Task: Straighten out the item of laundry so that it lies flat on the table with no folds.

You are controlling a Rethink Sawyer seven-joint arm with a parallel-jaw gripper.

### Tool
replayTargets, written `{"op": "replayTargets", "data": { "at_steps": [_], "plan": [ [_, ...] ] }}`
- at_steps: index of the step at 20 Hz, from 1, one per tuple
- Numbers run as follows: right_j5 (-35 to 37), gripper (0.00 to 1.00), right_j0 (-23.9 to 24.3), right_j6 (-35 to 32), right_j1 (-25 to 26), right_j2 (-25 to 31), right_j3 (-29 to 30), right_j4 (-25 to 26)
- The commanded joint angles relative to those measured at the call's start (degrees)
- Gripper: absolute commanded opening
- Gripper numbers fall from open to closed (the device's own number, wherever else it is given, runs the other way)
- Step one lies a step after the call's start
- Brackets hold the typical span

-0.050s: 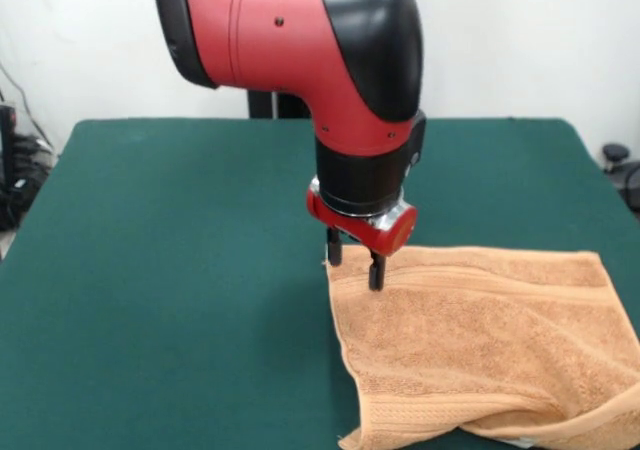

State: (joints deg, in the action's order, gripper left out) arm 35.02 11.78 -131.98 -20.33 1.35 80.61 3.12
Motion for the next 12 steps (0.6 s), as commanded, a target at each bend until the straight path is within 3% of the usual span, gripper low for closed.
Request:
{"op": "replayTargets", "data": {
  "at_steps": [1,12],
  "plan": [
    [-5.39,1.00,0.34,4.72,2.13,7.31,6.41,4.29],
    [-7.54,1.00,1.13,4.32,3.02,7.76,7.78,5.95]
  ]
}}
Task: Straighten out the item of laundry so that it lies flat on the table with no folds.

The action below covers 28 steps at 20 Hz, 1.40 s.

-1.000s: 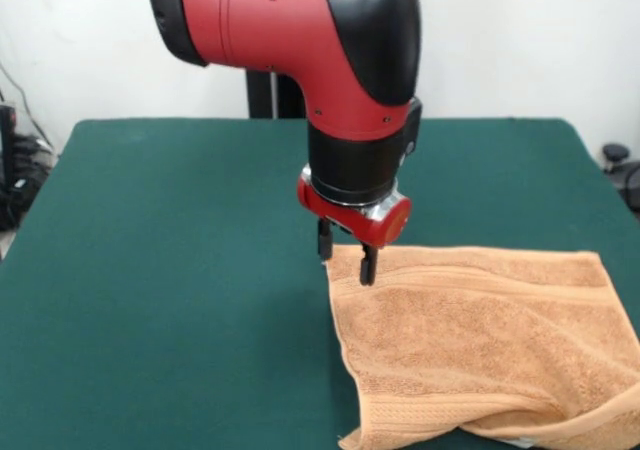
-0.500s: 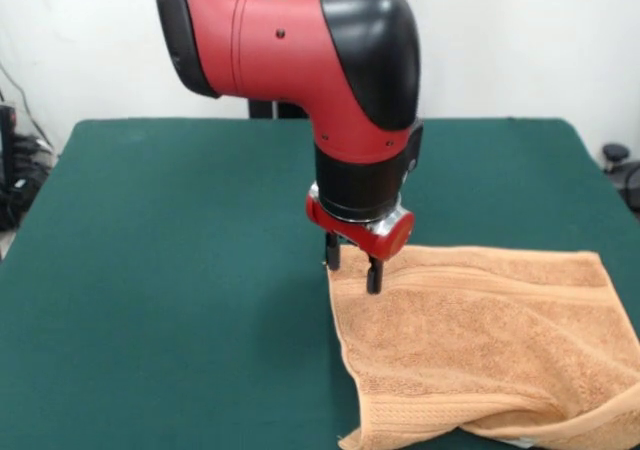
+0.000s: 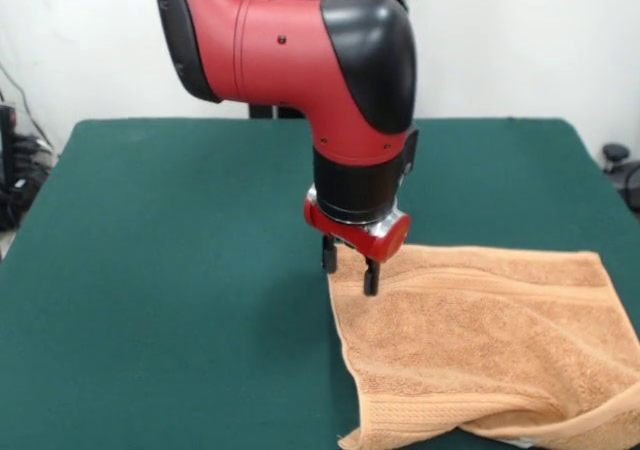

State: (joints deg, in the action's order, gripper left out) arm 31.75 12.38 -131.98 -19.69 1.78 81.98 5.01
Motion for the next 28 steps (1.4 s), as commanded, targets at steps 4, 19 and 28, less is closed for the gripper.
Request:
{"op": "replayTargets", "data": {
  "at_steps": [4,19,28],
  "plan": [
    [-4.41,1.00,0.63,4.48,2.30,7.13,6.38,4.57],
    [-4.32,1.00,0.94,3.59,2.32,7.25,6.19,7.38],
    [-4.15,1.00,1.23,2.90,2.38,7.40,6.39,7.51]
  ]
}}
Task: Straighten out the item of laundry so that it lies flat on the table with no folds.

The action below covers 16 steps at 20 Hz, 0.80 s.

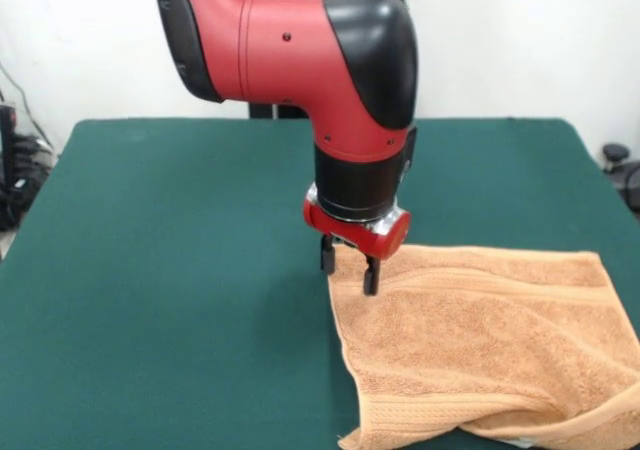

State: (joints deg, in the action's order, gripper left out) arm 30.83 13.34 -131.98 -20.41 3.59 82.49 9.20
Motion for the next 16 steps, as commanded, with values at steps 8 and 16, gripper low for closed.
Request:
{"op": "replayTargets", "data": {
  "at_steps": [8,16],
  "plan": [
    [-2.19,1.00,1.52,4.73,2.45,5.81,6.77,4.00],
    [-1.47,1.00,3.49,7.20,1.11,6.59,8.38,5.76]
  ]
}}
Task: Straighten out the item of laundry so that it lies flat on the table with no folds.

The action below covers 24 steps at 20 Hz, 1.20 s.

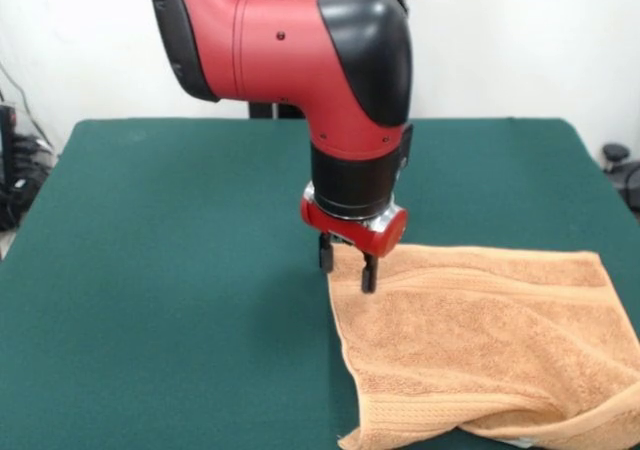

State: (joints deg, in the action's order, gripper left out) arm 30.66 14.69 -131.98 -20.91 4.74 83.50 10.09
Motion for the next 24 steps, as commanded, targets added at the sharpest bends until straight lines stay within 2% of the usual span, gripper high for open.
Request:
{"op": "replayTargets", "data": {
  "at_steps": [1,12,24],
  "plan": [
    [-1.18,1.00,2.54,7.61,1.58,5.70,7.41,5.27],
    [-1.38,1.00,3.92,7.01,1.44,7.02,8.23,7.94],
    [-1.75,1.00,2.17,3.57,2.26,6.56,7.26,8.46]
  ]
}}
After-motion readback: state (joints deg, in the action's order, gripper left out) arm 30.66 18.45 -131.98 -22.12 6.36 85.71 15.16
